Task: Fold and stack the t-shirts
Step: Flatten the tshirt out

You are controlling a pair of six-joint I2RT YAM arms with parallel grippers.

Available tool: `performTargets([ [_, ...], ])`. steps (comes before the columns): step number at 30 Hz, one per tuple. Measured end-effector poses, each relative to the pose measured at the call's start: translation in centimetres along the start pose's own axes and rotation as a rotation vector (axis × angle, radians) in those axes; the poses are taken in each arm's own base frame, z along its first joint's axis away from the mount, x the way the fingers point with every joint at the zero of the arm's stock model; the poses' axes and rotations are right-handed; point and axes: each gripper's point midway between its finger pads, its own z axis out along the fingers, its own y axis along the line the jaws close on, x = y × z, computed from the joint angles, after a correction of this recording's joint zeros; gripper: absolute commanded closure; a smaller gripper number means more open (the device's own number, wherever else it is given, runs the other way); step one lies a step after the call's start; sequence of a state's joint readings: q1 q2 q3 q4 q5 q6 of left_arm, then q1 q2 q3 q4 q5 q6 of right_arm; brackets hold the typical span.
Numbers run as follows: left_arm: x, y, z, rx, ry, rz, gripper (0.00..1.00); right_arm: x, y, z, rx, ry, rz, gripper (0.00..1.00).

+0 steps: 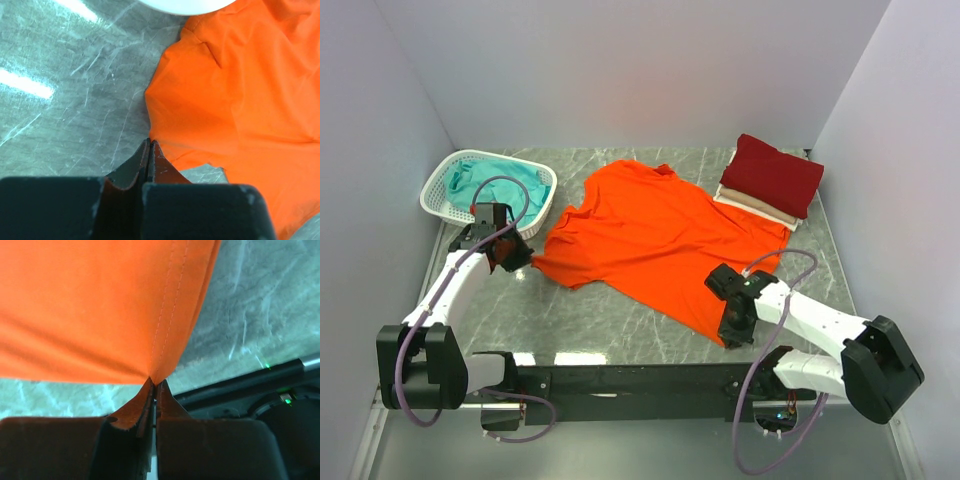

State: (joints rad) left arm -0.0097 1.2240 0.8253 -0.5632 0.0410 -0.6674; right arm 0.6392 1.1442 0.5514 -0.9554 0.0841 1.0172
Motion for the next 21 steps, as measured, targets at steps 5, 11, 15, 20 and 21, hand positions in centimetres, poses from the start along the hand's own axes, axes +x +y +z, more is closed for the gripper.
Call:
performTargets([
  [5,0.3,0.2,-0.1,-0.008,0.01,-0.001,0.99,-0.4,0.5,-2.7,-0.007,0.015,-0.058,1.0],
  [11,1.0,0.9,-0.7,-0.033,0.034,-0.003,0.99,-0.6,0.3,-6.0,0.001,0.036,-0.114,1.0],
  [15,1.6,1.4,-1.5,-0.061,0.057,-0.005,0.99,0.0,-0.3,-6.9,0.008,0.062,-0.129,1.0],
  [20,1.7,1.5,-2.9,-0.065,0.058,-0.007,0.99,0.6,-0.7,-7.5,-0.004,0.08,-0.136,1.0],
  [21,1.7,1.5,-3.2,-0.066,0.057,-0.009,0.99,0.6,-0.8,-7.5,-0.008,0.081,-0.137,1.0],
])
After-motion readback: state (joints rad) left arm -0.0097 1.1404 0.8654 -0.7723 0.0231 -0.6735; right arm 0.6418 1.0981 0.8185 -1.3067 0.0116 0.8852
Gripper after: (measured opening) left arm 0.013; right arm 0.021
